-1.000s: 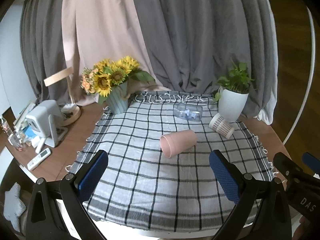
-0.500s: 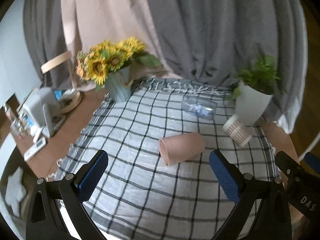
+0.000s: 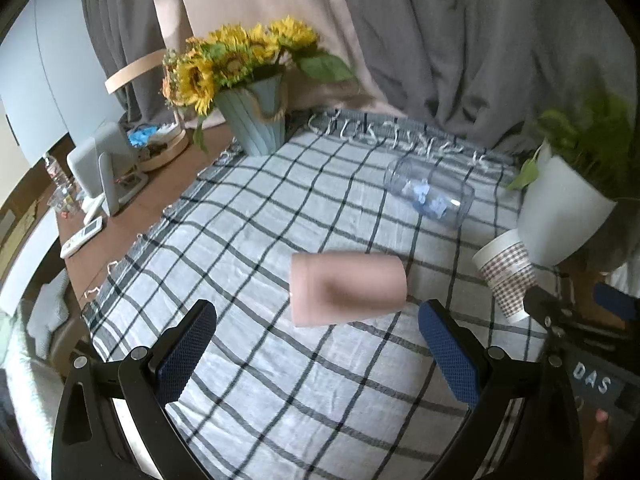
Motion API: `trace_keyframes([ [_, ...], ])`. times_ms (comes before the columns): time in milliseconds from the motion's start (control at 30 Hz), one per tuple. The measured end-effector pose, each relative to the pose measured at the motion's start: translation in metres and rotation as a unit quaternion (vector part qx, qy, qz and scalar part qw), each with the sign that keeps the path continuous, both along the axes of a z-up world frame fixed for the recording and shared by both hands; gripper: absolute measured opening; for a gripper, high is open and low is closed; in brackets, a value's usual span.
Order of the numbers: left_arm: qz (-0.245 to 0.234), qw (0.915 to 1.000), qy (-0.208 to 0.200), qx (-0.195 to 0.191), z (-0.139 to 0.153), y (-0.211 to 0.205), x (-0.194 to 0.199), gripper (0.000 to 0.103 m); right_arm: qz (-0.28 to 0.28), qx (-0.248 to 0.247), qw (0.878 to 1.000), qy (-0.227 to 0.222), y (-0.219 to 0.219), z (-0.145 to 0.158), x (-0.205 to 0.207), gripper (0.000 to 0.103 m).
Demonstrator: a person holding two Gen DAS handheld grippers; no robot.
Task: Flip cup upside down
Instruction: 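Move the right tool toward the brown houndstooth paper cup and open it, then close the right gripper around the paper cup's body and lift it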
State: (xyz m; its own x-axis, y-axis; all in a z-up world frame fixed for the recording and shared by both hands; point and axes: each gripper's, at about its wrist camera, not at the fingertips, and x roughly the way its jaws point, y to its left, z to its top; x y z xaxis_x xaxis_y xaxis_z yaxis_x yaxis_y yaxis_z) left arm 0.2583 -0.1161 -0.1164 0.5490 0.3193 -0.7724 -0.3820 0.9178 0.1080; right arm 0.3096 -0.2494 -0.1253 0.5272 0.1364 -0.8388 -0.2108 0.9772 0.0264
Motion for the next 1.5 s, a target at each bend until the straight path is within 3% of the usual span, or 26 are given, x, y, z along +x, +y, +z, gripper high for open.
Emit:
trace_keyframes([
  [200,0.041,0.9987,0.028,0.007,-0.02,-0.015,0.019,0.103,0.027,-0.012,0.999,0.032,-0.001,-0.036,0.046,0.097],
  [467,0.055,0.9966,0.06,0.012,-0.045,-0.026,0.037,0.103,0.049,-0.023,0.997,0.056,0.0,-0.071,0.079,0.095],
  [733,0.056,0.9955,0.077,0.004,-0.058,-0.024,0.041,0.103,0.058,-0.023,0.995,0.076,0.001,-0.09,0.087,0.075],
  [800,0.055,0.9957,0.075,0.005,-0.058,-0.022,0.039,0.103,0.059,-0.02,0.995,0.081,0.002,-0.092,0.087,0.065],
  [1033,0.034,0.9979,0.055,-0.003,-0.048,-0.005,0.029,0.103,0.033,-0.01,0.997,0.07,0.001,-0.079,0.071,0.065],
  [1233,-0.03,0.9991,0.029,0.001,-0.032,0.026,0.012,0.103,-0.008,0.002,0.998,0.056,0.009,-0.053,0.036,0.065],
  [1500,-0.113,0.9932,0.021,0.017,-0.021,0.099,-0.019,0.103,-0.092,0.033,0.994,0.039,0.057,-0.026,-0.031,0.065],
])
